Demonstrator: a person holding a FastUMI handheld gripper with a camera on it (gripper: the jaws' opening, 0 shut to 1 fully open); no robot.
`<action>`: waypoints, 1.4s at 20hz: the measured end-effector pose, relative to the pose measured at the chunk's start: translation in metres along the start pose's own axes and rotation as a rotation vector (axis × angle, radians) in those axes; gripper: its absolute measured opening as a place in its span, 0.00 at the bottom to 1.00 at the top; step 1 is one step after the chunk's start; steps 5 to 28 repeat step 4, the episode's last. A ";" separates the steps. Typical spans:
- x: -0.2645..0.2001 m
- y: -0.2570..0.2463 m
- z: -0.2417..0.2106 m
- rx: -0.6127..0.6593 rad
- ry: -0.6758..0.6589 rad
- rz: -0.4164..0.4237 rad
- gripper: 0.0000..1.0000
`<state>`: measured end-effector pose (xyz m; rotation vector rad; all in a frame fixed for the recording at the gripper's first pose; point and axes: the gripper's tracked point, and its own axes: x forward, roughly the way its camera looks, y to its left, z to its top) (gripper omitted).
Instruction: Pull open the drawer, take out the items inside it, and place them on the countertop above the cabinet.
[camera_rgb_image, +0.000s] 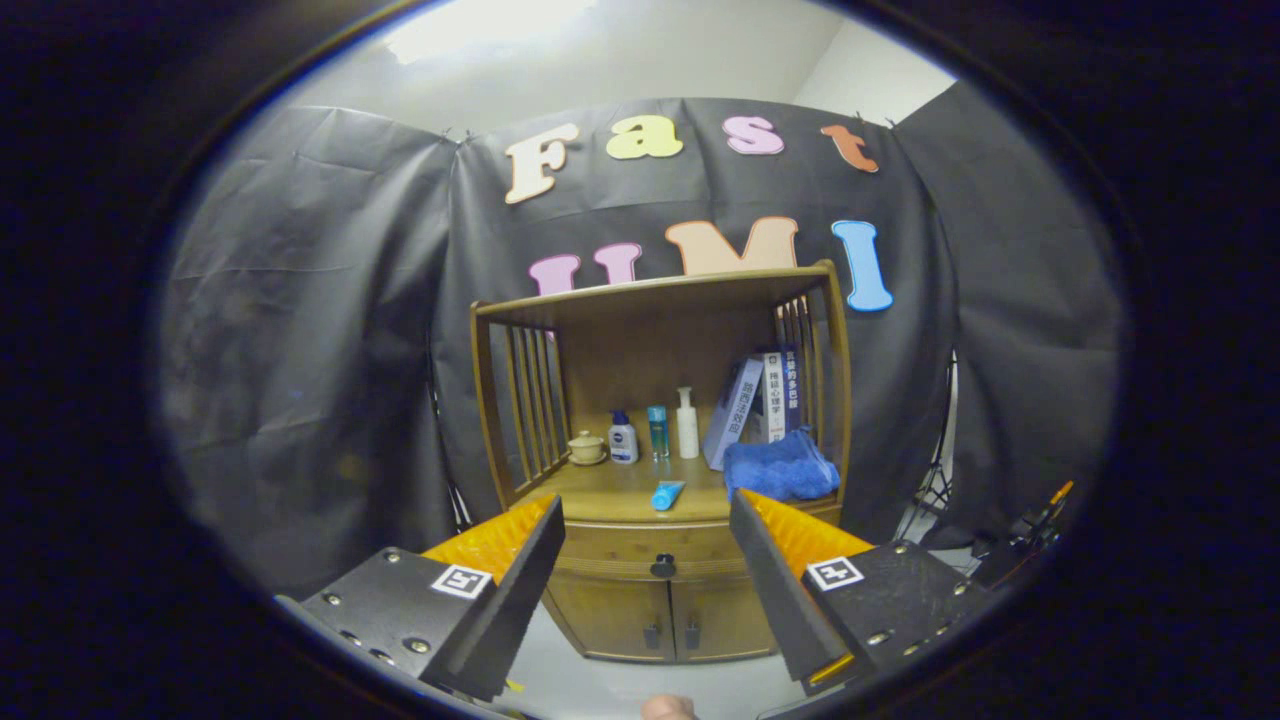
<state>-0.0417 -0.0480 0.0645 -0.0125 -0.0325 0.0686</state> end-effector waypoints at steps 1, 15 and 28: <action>0.000 0.000 0.000 -0.002 0.002 0.002 0.99; -0.003 -0.003 -0.001 -0.006 0.008 0.002 0.99; -0.003 -0.003 -0.001 -0.006 0.008 0.002 0.99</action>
